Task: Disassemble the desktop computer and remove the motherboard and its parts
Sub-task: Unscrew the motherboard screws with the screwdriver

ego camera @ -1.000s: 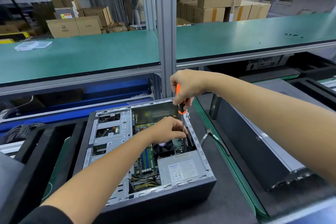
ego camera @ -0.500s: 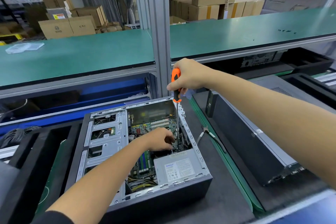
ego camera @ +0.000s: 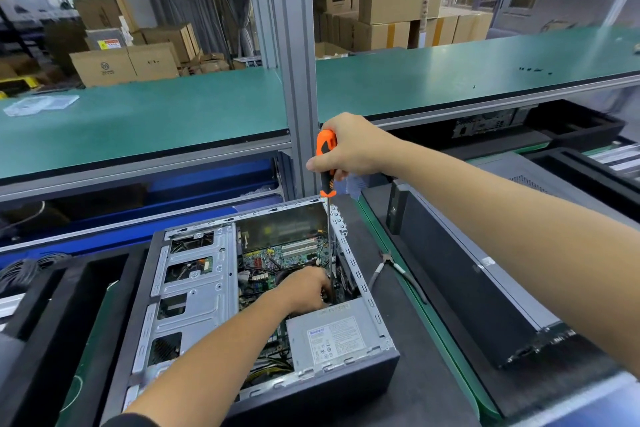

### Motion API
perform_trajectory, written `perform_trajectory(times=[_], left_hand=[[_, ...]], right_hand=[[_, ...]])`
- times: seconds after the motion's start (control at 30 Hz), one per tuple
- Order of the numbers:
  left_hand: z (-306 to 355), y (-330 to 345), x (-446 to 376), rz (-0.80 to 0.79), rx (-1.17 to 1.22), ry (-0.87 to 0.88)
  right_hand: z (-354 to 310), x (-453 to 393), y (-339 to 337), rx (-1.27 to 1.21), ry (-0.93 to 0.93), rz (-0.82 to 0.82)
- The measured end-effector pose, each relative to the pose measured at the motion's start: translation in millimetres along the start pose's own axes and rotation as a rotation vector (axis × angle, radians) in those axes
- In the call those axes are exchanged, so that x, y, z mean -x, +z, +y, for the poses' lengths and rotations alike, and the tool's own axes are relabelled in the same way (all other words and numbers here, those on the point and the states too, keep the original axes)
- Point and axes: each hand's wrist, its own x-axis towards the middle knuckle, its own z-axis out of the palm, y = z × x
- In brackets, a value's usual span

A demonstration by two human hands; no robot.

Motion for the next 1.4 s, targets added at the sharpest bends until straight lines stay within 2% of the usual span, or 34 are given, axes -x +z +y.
perform_trajectory(times=[0.2,0.77,0.97,1.1,1.27,1.4], left_hand=[[5.6,3.3,-2.5,-0.007,-0.007,-0.031],[-6.8,-12.1,9.6,0.048,0.352,-0.112],[-16.3,-14.9,21.9,0.086,0.358,-0.106],[-14.0,-13.6,26.8,0.108,0.261,-0.062],[-10.8,-21.8,29.2,0.139,0.421,-0.078],[-12.1,-32.1,32.3,0.158,0.411,-0.106]], right_hand=[[-0.4,0.6,-9.0,-0.042,-0.021,0.056],[-0.9,-1.3,-10.3,-0.072,-0.09,0.123],[-2.3,-5.4,1.7,0.005,-0.112,0.117],[-7.5,-5.8,-0.8,-0.012,-0.133,0.136],[-11.7,-5.5,-6.1,-0.051,-0.141,0.178],[-13.6,-6.7,-8.1,-0.085,-0.141,0.252]])
